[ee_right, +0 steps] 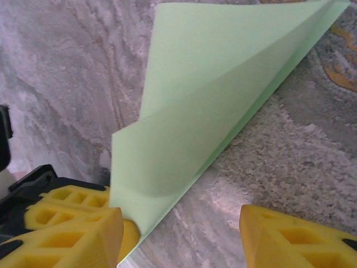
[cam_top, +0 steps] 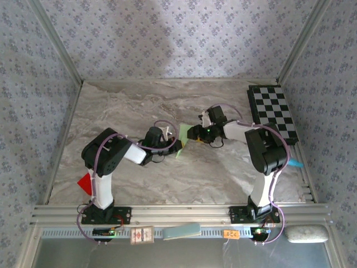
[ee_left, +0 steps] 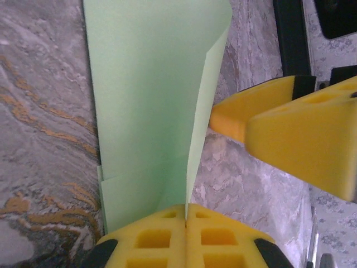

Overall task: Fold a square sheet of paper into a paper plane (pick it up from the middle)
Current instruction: Fifth fold the wing at the center of the table.

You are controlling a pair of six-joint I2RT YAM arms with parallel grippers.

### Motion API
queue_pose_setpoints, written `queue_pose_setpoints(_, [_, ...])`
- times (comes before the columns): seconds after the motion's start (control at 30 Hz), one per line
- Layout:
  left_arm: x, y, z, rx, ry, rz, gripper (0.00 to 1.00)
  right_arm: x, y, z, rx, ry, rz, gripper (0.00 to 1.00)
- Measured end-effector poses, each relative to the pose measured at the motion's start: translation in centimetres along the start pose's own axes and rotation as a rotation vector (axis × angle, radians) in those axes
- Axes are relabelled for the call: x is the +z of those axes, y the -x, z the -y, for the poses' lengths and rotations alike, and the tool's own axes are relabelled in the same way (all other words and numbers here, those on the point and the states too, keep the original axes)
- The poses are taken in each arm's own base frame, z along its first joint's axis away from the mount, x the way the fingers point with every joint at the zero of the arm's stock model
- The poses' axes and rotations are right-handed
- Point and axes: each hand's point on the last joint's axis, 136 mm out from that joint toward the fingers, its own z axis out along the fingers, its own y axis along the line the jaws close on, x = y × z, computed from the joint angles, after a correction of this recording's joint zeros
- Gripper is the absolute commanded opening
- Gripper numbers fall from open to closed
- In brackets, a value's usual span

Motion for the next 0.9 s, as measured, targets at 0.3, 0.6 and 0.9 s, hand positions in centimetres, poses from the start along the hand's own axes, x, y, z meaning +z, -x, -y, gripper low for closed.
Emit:
queue_pose_setpoints(0.3, [0.0, 0.1, 0.0, -0.042, -0.018, 0.007, 0.0, 0.7, 0.1, -0.1, -0.033, -0.057, -0.042, 0.58])
queue_pose_setpoints(0.6, [-0.1, 0.0, 0.0, -0.059, -0.019, 0.006, 0.0, 1.0, 0.2, 0.0, -0.051, -0.132, -0.058, 0.55])
queue_pose_setpoints(0.9, [-0.1, 0.0, 0.0, -0.06, -0.018, 0.005, 0.02, 1.4, 0.3, 0.4, -0.015, -0.196, -0.099, 0.57])
